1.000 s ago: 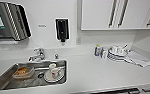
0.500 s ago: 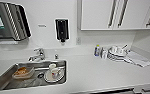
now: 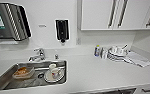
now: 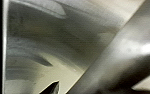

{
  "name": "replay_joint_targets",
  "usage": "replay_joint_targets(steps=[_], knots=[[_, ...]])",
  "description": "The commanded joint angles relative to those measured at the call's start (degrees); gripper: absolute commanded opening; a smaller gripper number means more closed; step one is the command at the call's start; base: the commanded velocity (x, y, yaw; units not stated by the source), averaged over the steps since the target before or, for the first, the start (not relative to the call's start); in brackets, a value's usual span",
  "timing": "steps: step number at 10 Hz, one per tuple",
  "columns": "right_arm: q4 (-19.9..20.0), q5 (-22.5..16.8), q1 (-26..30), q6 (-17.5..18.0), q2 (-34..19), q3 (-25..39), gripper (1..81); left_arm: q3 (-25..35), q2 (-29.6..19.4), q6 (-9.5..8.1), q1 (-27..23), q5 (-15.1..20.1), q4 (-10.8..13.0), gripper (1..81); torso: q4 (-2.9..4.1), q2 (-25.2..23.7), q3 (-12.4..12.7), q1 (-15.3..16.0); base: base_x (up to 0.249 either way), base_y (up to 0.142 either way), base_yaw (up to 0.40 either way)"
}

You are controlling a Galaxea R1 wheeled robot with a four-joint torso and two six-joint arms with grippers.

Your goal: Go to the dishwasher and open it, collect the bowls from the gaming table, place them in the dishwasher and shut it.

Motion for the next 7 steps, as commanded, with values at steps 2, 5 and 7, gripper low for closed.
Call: replay_joint_targets(steps=[2, 5, 7], knots=[[-2.7, -19.3, -3.0, -3.2, -2.0, -1.0, 81.1, 0.6, -1.2, 0.47, -4.6, 1.7, 0.5, 81.1, 0.00, 0.0, 0.0, 0.0, -0.073, 0.000, 0.000], [-2.7, -19.3, -3.0, -3.2, -2.6, -0.3, 81.1, 0.6, -1.3, 0.48, -4.5, 1.6, 0.5, 81.1, 0.00, 0.0, 0.0, -0.1, -0.077, 0.000, 0.000], [-2.7, -19.3, -3.5, -3.6, -2.4, 0.3, 81.1, 0.6, -1.2, 0.48, -4.5, 1.6, 0.5, 81.1, 0.00, -0.1, 0.0, -0.1, -0.077, 0.000, 0.000]])
